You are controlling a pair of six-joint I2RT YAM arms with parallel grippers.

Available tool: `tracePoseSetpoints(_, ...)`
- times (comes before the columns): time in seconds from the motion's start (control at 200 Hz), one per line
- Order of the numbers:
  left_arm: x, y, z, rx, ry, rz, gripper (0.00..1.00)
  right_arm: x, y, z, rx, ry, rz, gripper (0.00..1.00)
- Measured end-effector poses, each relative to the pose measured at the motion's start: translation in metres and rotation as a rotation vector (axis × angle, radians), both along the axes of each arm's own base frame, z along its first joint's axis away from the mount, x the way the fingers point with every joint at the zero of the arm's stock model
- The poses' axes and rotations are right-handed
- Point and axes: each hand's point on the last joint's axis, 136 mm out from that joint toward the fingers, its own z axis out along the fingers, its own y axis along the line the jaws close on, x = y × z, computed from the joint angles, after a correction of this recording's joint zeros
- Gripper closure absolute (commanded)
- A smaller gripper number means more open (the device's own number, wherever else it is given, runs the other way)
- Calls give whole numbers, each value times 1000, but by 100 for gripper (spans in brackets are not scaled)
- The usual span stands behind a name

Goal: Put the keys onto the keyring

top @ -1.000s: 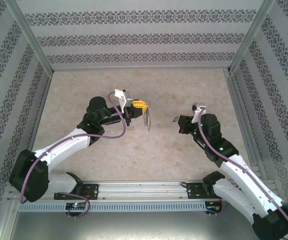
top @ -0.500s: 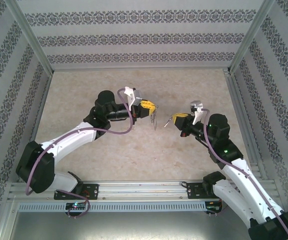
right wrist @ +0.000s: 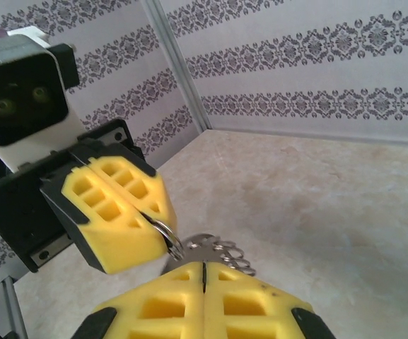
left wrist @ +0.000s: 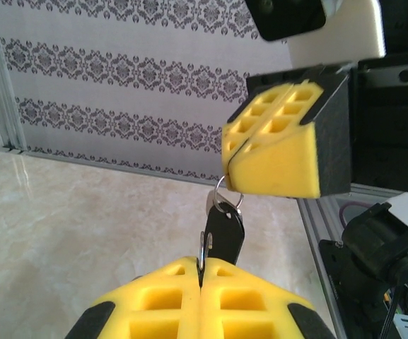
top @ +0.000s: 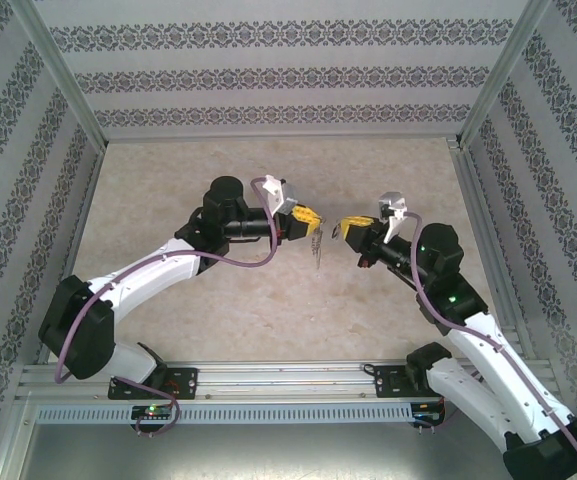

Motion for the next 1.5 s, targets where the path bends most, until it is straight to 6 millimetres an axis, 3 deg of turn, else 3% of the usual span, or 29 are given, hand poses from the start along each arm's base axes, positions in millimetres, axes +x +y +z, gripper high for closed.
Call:
tracePoseSetpoints(0.475,2,-5,-11,95,-7,43,100,-3,28,2,-58,-33,67,100)
tracePoseSetpoints(0.929,4,-4,-14,107,-6,60,100,-1,25,0,-96,-46,43,100)
tracePoseSetpoints(1.219,6,-3,-14,109,-8,70,100,-11,17,7,-91,-69,33,100)
tracePoseSetpoints(1.499,6,-3,-14,109,-8,73,100,-9,18,-5,-128,-50,39,100)
